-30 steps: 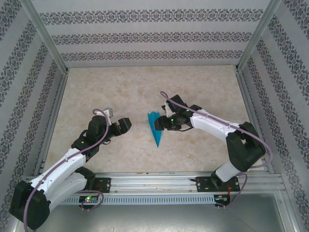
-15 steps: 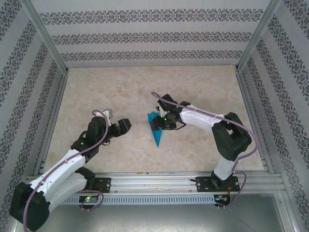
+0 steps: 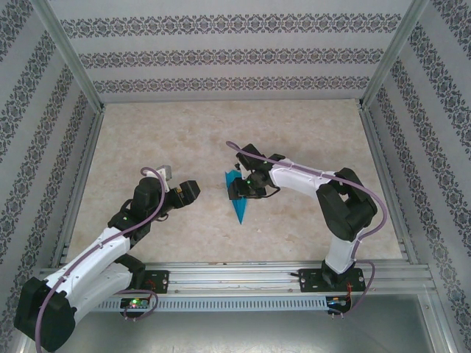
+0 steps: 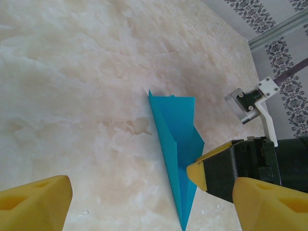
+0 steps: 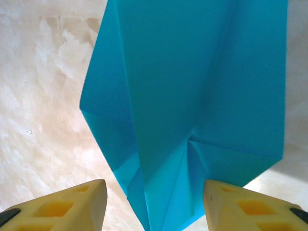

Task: Fold a paper plane with a square sheet of paper (fold left side to right side)
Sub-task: Pick up the paper plane at the center of the table.

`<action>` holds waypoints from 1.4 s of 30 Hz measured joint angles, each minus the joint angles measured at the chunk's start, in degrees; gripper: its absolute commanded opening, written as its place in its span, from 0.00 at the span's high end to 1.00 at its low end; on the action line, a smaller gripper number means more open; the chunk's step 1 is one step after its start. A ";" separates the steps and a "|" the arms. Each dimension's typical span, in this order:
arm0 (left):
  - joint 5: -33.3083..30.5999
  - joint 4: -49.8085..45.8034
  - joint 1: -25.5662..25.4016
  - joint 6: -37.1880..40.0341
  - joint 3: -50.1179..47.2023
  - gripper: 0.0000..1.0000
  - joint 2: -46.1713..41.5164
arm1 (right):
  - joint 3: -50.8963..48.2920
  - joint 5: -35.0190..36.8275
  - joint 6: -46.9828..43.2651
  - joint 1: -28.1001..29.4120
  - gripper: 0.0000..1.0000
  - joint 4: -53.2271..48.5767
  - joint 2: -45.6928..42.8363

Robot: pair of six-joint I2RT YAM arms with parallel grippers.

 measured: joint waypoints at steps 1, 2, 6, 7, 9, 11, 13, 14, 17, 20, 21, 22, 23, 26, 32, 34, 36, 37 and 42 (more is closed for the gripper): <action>0.00 0.02 0.00 0.00 -0.04 0.13 -0.07 | 0.28 0.09 -0.02 0.00 0.48 -0.24 0.22; 0.02 0.00 0.00 0.00 -0.07 0.13 -0.09 | 0.57 0.13 -0.02 0.00 0.49 -0.35 0.52; 0.00 0.00 0.00 0.00 -0.07 0.13 -0.17 | 1.36 0.96 0.02 0.33 0.53 -0.81 1.73; 0.00 0.00 0.00 0.00 -0.07 0.13 -0.26 | 1.49 1.11 -0.02 0.35 0.55 -1.03 2.05; 0.00 0.00 0.00 0.00 -0.07 0.13 -0.46 | 1.75 1.49 0.07 0.37 0.58 -1.46 2.49; 0.00 0.00 0.00 0.00 -0.07 0.13 -0.61 | 2.08 2.05 0.15 0.59 0.62 -2.05 2.84; 0.00 0.00 0.00 0.00 -0.07 0.13 -0.68 | 2.60 2.54 0.15 0.92 0.65 -2.71 3.10; 0.00 0.00 0.00 0.00 -0.07 0.13 -0.70 | 2.89 2.69 0.17 1.11 0.68 -2.97 3.21; 0.00 0.00 0.00 0.00 -0.09 0.13 -0.70 | 3.67 3.34 0.17 1.79 0.71 -3.72 3.58; 0.00 -0.02 0.00 0.00 -0.31 0.13 -0.70 | 4.11 4.20 0.26 2.23 0.72 -4.66 3.72; 0.00 -0.04 0.00 0.00 -0.35 0.13 -0.70 | 4.31 4.50 0.33 2.34 0.72 -5.07 3.78; 0.00 -0.02 0.00 0.00 -0.37 0.13 -0.70 | 4.50 4.98 0.39 2.49 0.73 -5.35 3.87; 0.00 -0.04 0.00 0.00 -0.39 0.13 -0.70 | 4.74 5.42 0.44 2.62 0.73 -5.73 4.04; 0.00 -0.02 0.00 0.00 -0.39 0.13 -0.70 | 5.25 6.80 0.87 3.19 0.75 -6.71 4.57; 0.00 -0.02 0.00 0.00 -0.44 0.13 -0.70 | 6.01 8.37 1.90 3.74 0.78 -8.48 5.60; 0.00 -0.02 0.00 0.00 -0.44 0.13 -0.70 | 6.32 8.57 2.14 3.74 0.78 -8.74 6.14; 0.00 -0.02 0.00 0.00 -0.44 0.13 -0.70 | 6.60 8.92 2.64 3.91 0.79 -8.94 6.60; 0.00 -0.02 0.00 0.00 -0.44 0.13 -0.70 | 6.71 9.05 2.84 4.00 0.79 -9.07 6.78; 0.00 -0.02 0.00 0.02 -0.46 0.13 -0.70 | 7.74 9.84 3.41 4.85 0.81 -9.79 7.69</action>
